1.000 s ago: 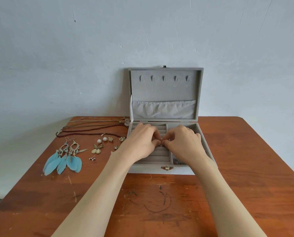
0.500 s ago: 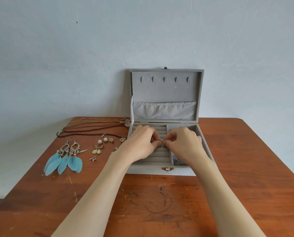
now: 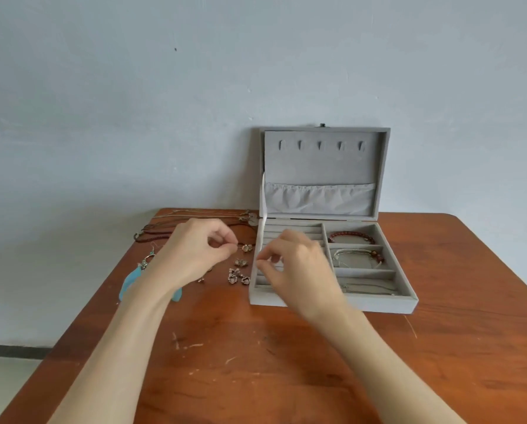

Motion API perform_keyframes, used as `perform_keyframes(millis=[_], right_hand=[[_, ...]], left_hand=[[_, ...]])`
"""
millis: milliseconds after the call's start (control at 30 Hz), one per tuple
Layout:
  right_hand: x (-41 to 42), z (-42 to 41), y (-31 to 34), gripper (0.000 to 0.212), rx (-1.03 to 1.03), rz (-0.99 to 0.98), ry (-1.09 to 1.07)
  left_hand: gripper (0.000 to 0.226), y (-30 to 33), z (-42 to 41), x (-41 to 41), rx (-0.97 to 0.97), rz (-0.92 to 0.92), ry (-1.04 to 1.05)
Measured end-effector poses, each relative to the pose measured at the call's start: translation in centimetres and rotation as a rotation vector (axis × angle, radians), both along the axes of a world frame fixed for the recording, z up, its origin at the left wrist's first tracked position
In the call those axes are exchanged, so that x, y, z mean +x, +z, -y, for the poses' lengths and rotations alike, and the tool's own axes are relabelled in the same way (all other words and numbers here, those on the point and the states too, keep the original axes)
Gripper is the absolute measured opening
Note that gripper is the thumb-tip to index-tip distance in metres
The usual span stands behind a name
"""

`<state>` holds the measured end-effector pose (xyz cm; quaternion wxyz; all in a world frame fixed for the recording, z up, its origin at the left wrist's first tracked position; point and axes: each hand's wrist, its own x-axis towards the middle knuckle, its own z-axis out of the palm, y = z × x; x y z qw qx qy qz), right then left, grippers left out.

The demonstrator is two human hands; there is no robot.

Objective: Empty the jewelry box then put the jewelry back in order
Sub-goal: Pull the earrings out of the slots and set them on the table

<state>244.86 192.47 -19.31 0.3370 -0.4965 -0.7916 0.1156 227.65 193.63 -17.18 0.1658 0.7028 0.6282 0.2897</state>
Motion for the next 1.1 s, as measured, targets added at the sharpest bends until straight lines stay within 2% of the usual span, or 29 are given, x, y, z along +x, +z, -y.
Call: perform_keyframes(millis=[133, 367, 567, 900, 1100], right_hand=[[-3.9, 1.8, -1.1, 0.012, 0.096, 0.120, 0.116], [-7.4, 2.2, -2.2, 0.021, 0.095, 0.224, 0.077], [-7.6, 2.0, -2.5, 0.022, 0.091, 0.254, 0.005], [-7.8, 1.8, -2.8, 0.019, 0.093, 0.218, -0.033], [-7.0, 1.7, -2.5, 0.019, 0.091, 0.119, -0.005]], left_hand=[[0.023, -0.1, 1.1, -3.8, -0.123, 0.025, 0.028], [0.025, -1.0, 2.0, -6.0, -0.271, -0.170, -0.002], [0.014, -1.0, 2.2, -5.2, -0.323, -0.205, -0.049], [0.016, -1.1, 2.2, -5.3, -0.350, -0.192, -0.042], [0.009, -1.3, 2.1, -5.1, -0.237, -0.156, -0.041]])
